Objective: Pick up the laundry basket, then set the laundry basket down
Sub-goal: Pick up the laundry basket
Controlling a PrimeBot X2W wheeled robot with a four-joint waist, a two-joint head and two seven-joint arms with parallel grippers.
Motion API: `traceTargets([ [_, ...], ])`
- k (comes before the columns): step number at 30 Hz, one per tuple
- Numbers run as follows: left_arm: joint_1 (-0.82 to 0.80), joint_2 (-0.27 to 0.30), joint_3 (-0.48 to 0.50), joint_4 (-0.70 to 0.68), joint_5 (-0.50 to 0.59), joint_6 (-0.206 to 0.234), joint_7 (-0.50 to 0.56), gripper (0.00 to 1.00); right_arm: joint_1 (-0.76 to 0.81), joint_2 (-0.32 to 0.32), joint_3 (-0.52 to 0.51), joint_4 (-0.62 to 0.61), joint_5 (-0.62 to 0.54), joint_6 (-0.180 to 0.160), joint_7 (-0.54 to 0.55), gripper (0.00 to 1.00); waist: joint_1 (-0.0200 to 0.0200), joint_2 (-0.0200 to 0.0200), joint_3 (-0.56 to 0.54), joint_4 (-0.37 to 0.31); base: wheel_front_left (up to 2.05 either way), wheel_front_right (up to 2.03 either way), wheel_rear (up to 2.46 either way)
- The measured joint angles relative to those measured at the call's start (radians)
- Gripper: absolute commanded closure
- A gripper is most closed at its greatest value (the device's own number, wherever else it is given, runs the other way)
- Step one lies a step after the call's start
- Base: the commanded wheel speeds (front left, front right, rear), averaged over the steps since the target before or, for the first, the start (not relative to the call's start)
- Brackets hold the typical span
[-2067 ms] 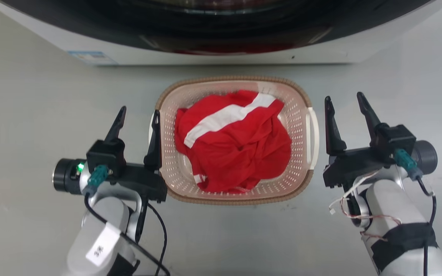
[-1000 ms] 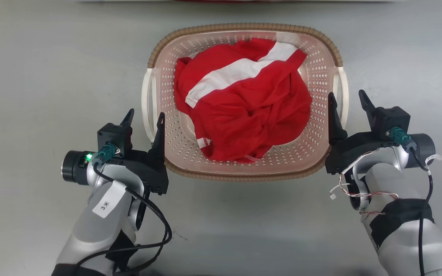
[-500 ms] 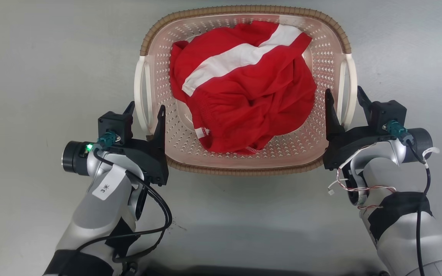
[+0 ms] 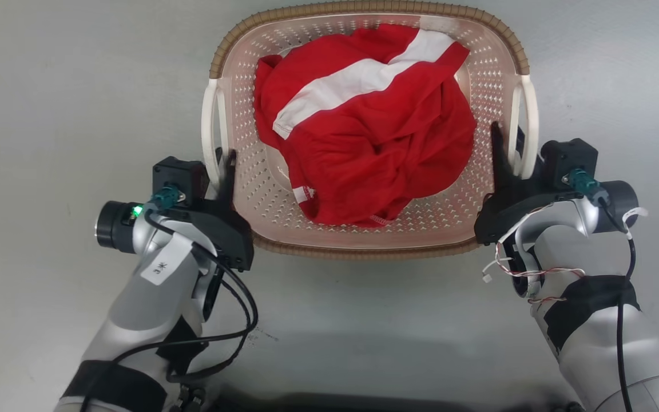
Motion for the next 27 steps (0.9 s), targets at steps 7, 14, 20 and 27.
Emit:
traceTargets([
  [7,-0.004,0.013,-0.044,-0.001,-0.054,0.001,-0.001,1.00,-0.015,-0.004,0.017,0.016,0.035,-0.010,-0.003,1.00,0.0000,0.0000,0.002,-0.003,0.00,0.00,0.00],
  [14,-0.004,0.008,-0.081,0.017,-0.097,0.009,0.001,1.00,-0.014,-0.006,0.029,0.049,0.055,-0.019,-0.003,1.00,0.0001,0.0000,-0.022,-0.002,0.00,0.00,0.00],
  [20,-0.001,0.007,-0.106,0.037,-0.114,0.011,0.001,1.00,-0.012,-0.005,0.047,0.072,0.080,-0.020,-0.003,1.00,0.0001,0.0001,-0.060,0.000,0.00,0.00,0.00],
  [27,0.021,0.002,-0.132,0.070,-0.124,0.012,0.001,1.00,0.013,-0.004,0.079,0.101,0.122,-0.020,-0.003,1.00,0.0001,0.0000,-0.128,0.001,0.00,0.00,0.00],
])
